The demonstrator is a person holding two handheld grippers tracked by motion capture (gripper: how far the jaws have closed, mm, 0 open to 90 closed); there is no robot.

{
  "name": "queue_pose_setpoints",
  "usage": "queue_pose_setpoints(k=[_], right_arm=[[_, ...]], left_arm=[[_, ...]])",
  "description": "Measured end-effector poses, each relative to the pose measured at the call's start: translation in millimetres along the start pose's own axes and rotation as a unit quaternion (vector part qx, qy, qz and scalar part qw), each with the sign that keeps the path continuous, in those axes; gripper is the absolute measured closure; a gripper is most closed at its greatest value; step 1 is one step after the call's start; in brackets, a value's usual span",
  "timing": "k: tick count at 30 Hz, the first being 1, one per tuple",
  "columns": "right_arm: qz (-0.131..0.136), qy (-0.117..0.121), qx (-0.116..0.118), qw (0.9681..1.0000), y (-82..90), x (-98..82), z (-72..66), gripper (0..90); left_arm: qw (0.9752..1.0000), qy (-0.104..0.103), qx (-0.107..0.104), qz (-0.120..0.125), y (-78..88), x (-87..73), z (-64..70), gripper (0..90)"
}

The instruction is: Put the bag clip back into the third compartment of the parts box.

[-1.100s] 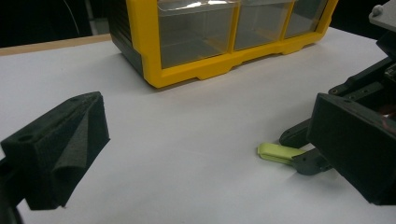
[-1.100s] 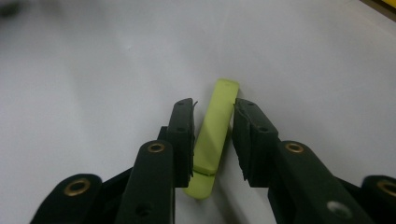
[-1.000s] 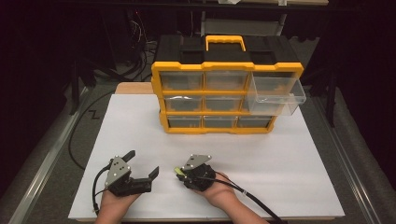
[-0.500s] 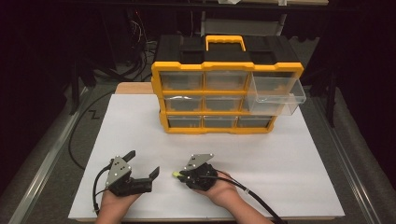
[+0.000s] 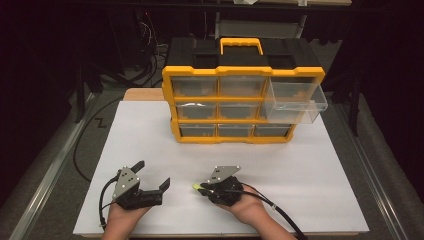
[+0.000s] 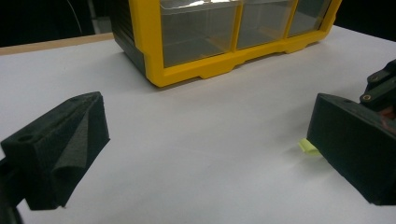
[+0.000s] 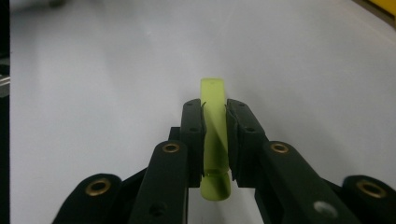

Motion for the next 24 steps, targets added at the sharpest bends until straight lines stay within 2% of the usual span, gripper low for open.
queue_pose_setpoints(k=[5,11,18,24], right_arm=[[0.005,-0.003,-0.005,1.0000,14.7,-6.1,7.4,79.5],[0.013,-0.010,-0.016,0.9997,34.1,-16.4,21.1,79.5],[0.009,-0.016,-0.032,0.9993,57.0,-42.1,37.4,79.5],[0.013,-0.031,-0.045,0.9984,77.5,-63.4,50.2,79.5]], left_arm=[[1.0000,0.001,0.002,-0.008,-0.1,-1.5,-1.1,0.4],[1.0000,-0.001,0.004,-0.005,-1.0,-1.2,-0.6,0.4],[1.0000,0.004,0.003,-0.005,-1.4,-1.0,-1.1,0.4],[0.9999,0.004,0.009,-0.005,-1.2,-0.9,-2.0,0.3]])
Point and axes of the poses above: each handheld gripper's, and its own axes: y roughly backward along the jaws, x roughly out of its top, z roughly to its right, the point moved 5 cm from there along -y, roughly forward along the jaws, and after that the axes turned 9 degrees about -z, right-handed, at the moved point
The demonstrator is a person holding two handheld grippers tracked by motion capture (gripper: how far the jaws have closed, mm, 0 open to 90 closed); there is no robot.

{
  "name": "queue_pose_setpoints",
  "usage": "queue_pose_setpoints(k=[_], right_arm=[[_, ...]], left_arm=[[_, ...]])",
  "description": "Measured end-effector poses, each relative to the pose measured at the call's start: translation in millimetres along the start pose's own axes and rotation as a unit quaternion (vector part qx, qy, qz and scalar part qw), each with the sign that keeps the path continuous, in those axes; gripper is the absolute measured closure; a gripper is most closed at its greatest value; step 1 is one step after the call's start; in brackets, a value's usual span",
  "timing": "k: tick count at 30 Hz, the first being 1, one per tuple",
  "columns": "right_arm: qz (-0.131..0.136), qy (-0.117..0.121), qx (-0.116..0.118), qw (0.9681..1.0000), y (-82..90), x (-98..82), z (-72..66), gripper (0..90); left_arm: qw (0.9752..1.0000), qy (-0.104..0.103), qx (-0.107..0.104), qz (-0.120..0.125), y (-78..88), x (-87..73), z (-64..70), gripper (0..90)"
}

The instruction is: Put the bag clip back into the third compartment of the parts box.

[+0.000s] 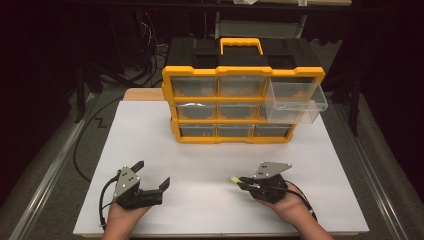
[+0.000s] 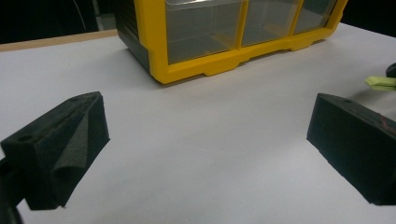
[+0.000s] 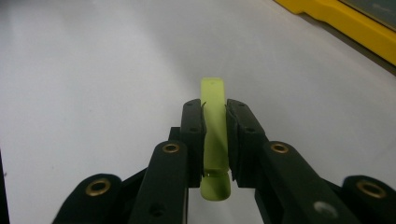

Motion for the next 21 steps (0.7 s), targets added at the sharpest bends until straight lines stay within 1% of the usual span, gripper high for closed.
queue_pose_setpoints(k=[4,9,16,19,21], right_arm=[[0.003,-0.010,-0.006,0.9999,9.5,-10.9,9.0,79.5],[-0.002,-0.022,-0.019,0.9996,19.4,-26.7,19.0,79.5],[-0.003,-0.046,-0.028,0.9986,33.7,-49.7,32.9,79.5],[-0.001,-0.054,-0.029,0.9981,37.7,-55.7,37.3,79.5],[0.002,-0.056,-0.030,0.9979,38.5,-55.8,38.0,79.5]], left_arm=[[1.0000,0.003,0.004,0.002,1.0,0.2,-1.9,0.4],[0.9999,0.009,0.001,0.005,2.1,0.6,-3.0,0.4],[0.9999,0.013,0.001,0.006,2.9,0.6,-4.8,0.3],[0.9999,0.011,0.001,0.008,3.1,1.0,-4.3,0.4],[0.9999,0.010,0.000,0.008,2.9,1.2,-3.7,0.3]])
Point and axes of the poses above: each handheld gripper's, and its own axes: y roughly backward along the jaws, x roughly out of its top, z roughly to its right, the point moved 5 cm from there along -y, roughly forward along the jaws, and after that the axes turned 9 degrees about -z, right-handed, at the moved point
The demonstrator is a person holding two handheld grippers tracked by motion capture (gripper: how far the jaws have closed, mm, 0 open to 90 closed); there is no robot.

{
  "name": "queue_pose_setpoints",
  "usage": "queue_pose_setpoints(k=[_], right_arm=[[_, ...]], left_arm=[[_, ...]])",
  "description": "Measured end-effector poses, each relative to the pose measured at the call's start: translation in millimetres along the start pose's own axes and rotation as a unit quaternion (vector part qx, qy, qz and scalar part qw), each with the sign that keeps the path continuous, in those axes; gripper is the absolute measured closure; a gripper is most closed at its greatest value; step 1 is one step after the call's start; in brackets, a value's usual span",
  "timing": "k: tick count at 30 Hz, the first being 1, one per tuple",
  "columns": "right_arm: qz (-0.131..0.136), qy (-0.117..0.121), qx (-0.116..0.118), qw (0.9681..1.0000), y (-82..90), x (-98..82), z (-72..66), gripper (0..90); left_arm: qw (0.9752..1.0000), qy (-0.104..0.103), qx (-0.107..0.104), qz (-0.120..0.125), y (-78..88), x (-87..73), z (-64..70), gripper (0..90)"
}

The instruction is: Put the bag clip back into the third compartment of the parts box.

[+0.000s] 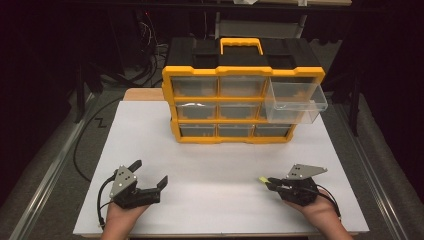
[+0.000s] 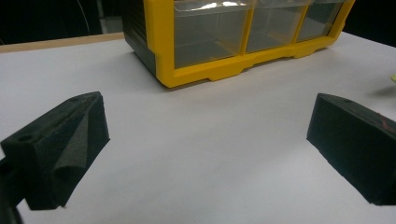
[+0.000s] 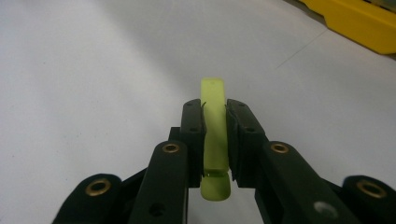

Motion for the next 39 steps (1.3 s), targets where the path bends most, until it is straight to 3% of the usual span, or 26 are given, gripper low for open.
queue_pose_setpoints(k=[5,8,15,20,25,39], right_arm=[[-0.004,0.004,-0.003,1.0000,-2.1,0.9,-1.3,79.5],[-0.032,0.007,-0.019,0.9993,-3.1,0.9,1.0,79.5],[-0.077,0.006,0.003,0.9970,1.0,8.7,2.9,79.5],[-0.115,0.008,0.014,0.9932,7.2,11.5,6.5,79.5],[-0.149,0.026,0.022,0.9883,12.4,12.3,6.8,79.5],[-0.203,0.047,0.042,0.9772,30.5,23.1,6.7,79.5]], left_arm=[[1.0000,-0.001,-0.004,0.000,-0.9,0.4,0.7,0.4],[1.0000,-0.004,-0.005,-0.003,-2.1,-0.3,1.0,0.3],[0.9999,-0.003,-0.011,0.003,0.1,0.9,-0.1,0.4],[0.9998,-0.012,-0.015,0.004,0.9,2.0,3.5,0.4],[0.9997,-0.018,-0.016,0.000,-0.3,1.7,5.3,0.4],[0.9992,-0.034,-0.020,-0.007,-2.3,1.2,8.2,0.4]])
Point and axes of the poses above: each handheld gripper's, and its own axes: y roughly backward along the jaws, x roughly out of its top, z roughly to its right, the point moved 5 cm from there along -y, roughly forward along the jaws, and after that the axes turned 9 degrees about -z, right-handed, at the moved point
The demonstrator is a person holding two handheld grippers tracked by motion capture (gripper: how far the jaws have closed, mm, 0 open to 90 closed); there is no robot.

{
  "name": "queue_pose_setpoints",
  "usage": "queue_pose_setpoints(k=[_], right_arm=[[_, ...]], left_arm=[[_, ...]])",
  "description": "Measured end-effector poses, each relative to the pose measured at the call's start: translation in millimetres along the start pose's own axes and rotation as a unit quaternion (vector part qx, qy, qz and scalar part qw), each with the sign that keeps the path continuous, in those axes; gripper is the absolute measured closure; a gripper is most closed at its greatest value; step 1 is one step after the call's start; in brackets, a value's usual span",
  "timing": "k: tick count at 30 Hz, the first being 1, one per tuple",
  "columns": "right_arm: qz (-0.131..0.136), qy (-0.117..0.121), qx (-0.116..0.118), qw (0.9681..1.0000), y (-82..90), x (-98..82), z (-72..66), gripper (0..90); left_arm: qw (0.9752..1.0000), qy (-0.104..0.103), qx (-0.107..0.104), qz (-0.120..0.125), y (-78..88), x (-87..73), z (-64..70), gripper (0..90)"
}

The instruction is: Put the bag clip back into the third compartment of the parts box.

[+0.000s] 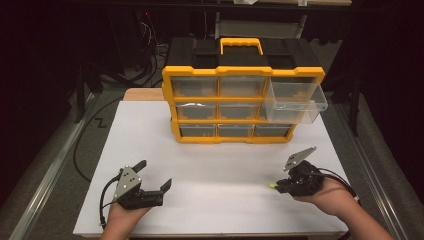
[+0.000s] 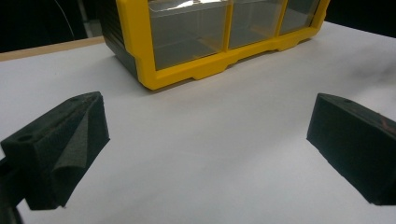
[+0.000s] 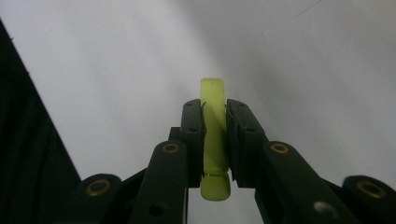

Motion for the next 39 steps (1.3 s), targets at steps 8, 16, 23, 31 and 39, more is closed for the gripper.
queue_pose_setpoints(k=[8,16,23,31,39], right_arm=[[-0.019,0.021,0.008,0.9996,20.3,5.3,-2.8,79.5],[-0.024,0.021,0.008,0.9995,45.7,15.4,-4.8,79.5],[-0.021,0.023,0.003,0.9995,70.2,23.1,-4.1,79.5],[-0.016,0.034,0.002,0.9993,89.9,30.9,-3.5,79.5],[-0.012,0.037,-0.007,0.9992,112.2,36.5,-3.2,79.5]], left_arm=[[1.0000,-0.002,-0.002,0.000,-0.3,0.2,1.8,0.3],[1.0000,-0.002,-0.004,0.002,0.3,0.3,2.3,0.4],[1.0000,-0.002,-0.005,0.005,0.6,0.6,2.5,0.4],[0.9999,-0.003,-0.007,0.007,1.4,1.0,3.3,0.4],[0.9999,-0.004,-0.009,0.009,1.3,1.2,3.6,0.3]])
Point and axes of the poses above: each handheld gripper's, and its own axes: y roughly backward along the jaws, x roughly out of its top, z roughly to its right, the point moved 5 cm from there along -y, roughly forward along the jaws, and after that the axes turned 9 degrees about -z, right-handed, at the moved point
